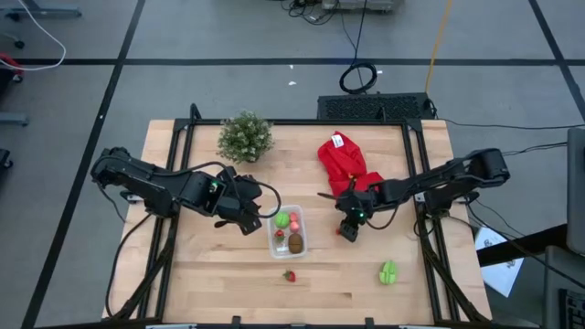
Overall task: Pick and placing Produce into tupperware
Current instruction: Put the top red strawberry into the transparent bin
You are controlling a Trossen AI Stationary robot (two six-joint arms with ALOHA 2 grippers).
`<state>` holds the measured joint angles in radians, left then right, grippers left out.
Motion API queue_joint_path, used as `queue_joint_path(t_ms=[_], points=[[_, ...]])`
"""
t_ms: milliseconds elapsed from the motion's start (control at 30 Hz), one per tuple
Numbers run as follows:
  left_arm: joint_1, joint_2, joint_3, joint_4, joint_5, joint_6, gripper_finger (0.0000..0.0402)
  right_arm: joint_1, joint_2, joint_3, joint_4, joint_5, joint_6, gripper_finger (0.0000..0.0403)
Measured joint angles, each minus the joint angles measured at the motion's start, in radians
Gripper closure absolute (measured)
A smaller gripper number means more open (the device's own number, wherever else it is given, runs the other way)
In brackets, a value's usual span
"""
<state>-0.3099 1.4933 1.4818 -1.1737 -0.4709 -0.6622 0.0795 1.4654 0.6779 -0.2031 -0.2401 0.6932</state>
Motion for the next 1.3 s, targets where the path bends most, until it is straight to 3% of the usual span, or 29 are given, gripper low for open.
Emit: queue_joint_path(t_ms=[233,1033,1300], points=[[0.0,0.0,0.0,0.003,0.0,0.003,0.0128,0.0,0.068,0.0,0.094,-0.053,0.001,0.0204],[0.0,0.0,0.0,0.005,0.001,0.004,0.0128,0.0,0.098,0.003,0.044,-0.042,0.028,0.0205],[0.0,0.0,0.0,0.005,0.0,0.005,0.0128,0.0,0.118,0.002,-0.044,0.001,0.02,0.0244]])
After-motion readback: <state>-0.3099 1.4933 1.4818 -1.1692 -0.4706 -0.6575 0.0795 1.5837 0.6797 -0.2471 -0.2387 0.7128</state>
